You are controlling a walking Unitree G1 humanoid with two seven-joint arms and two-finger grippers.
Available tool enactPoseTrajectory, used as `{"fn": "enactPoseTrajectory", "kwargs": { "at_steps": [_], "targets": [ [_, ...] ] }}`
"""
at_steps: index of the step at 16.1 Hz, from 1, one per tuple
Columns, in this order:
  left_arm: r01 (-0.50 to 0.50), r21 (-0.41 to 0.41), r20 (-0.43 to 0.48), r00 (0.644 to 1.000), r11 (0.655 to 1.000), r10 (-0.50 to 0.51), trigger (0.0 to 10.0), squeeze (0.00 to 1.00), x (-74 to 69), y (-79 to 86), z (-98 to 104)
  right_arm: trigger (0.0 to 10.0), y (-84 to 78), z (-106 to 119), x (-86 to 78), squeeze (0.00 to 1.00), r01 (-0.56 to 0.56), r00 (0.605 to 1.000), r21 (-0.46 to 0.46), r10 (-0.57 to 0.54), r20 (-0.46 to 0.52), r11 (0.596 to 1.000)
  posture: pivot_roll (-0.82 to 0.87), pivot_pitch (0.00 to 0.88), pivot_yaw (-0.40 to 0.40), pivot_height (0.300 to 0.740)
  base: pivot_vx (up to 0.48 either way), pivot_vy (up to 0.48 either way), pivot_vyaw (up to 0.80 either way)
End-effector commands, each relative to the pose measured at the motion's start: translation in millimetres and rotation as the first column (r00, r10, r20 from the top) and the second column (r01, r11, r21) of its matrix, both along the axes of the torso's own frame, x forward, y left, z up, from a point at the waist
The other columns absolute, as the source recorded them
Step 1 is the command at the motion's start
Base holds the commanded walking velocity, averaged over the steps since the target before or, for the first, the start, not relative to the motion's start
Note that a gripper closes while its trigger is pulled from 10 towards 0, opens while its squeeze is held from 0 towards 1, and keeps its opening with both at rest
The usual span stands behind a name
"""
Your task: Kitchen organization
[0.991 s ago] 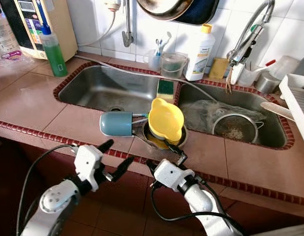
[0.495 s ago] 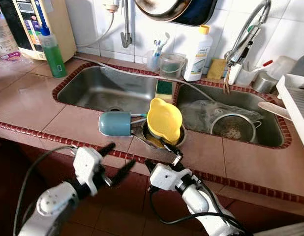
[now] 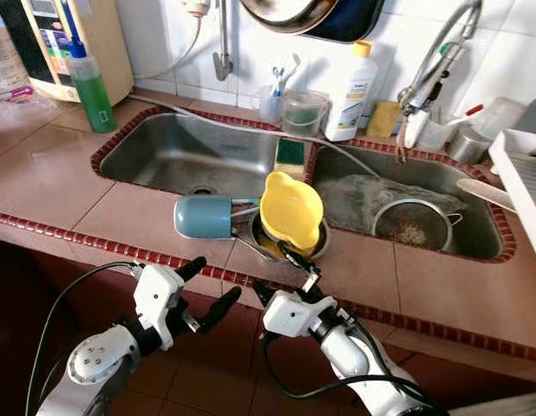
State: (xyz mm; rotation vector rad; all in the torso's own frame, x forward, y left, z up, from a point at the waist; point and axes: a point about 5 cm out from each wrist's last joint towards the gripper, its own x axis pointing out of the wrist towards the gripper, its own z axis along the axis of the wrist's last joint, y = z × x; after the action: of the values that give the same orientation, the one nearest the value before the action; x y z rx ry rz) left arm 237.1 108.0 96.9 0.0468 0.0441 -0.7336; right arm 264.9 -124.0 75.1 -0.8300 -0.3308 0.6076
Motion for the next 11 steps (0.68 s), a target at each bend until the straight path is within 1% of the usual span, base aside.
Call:
{"fn": "enactPoseTrajectory", "kwargs": {
  "at_steps": [1,2,6,8,10,11],
  "targets": [
    [0.005,0.000,0.020,1.000,1.000,-0.005,10.0,0.00,-0.8,-2.6,5,10.0,-1.3,10,2.8,0.00,-0.005,0.999,0.040,0.003,0.043,0.999,-0.07,0.038,-0.056,0.740,0.000,0.000,0.00],
    [0.005,-0.001,0.019,1.000,1.000,-0.005,10.0,0.00,-1.2,-2.6,5,10.0,-1.1,13,3.3,0.00,-0.010,0.999,0.058,0.007,0.051,0.998,-0.08,0.042,-0.056,0.740,0.000,0.000,0.00],
    [0.002,-0.001,0.017,1.000,1.000,-0.002,10.0,0.00,-0.8,-3.0,5,10.0,-3.5,10,2.7,0.00,-0.004,0.998,0.012,0.003,0.066,1.000,-0.08,0.048,-0.059,0.740,0.000,0.000,0.00],
    [0.000,-0.003,0.017,1.000,1.000,0.000,10.0,0.00,-0.8,-3.0,6,10.0,-9.5,5,6.5,0.00,0.049,0.996,-0.051,-0.045,0.080,0.997,-0.08,0.052,-0.059,0.740,0.000,0.000,0.00],
    [0.020,-0.007,0.008,1.000,1.000,-0.020,10.0,0.00,-2.4,-5.5,6,10.0,-13.5,1,10.3,0.00,0.092,0.994,-0.084,-0.086,0.074,0.992,-0.08,0.056,-0.060,0.740,0.000,0.000,0.00],
    [0.032,-0.005,0.006,0.999,0.999,-0.032,10.0,0.00,-3.5,-6.7,7,10.0,-14.5,1,11.2,0.00,0.099,0.994,-0.071,-0.095,0.057,0.993,-0.08,0.058,-0.060,0.740,0.000,0.000,0.00]
  ]
}}
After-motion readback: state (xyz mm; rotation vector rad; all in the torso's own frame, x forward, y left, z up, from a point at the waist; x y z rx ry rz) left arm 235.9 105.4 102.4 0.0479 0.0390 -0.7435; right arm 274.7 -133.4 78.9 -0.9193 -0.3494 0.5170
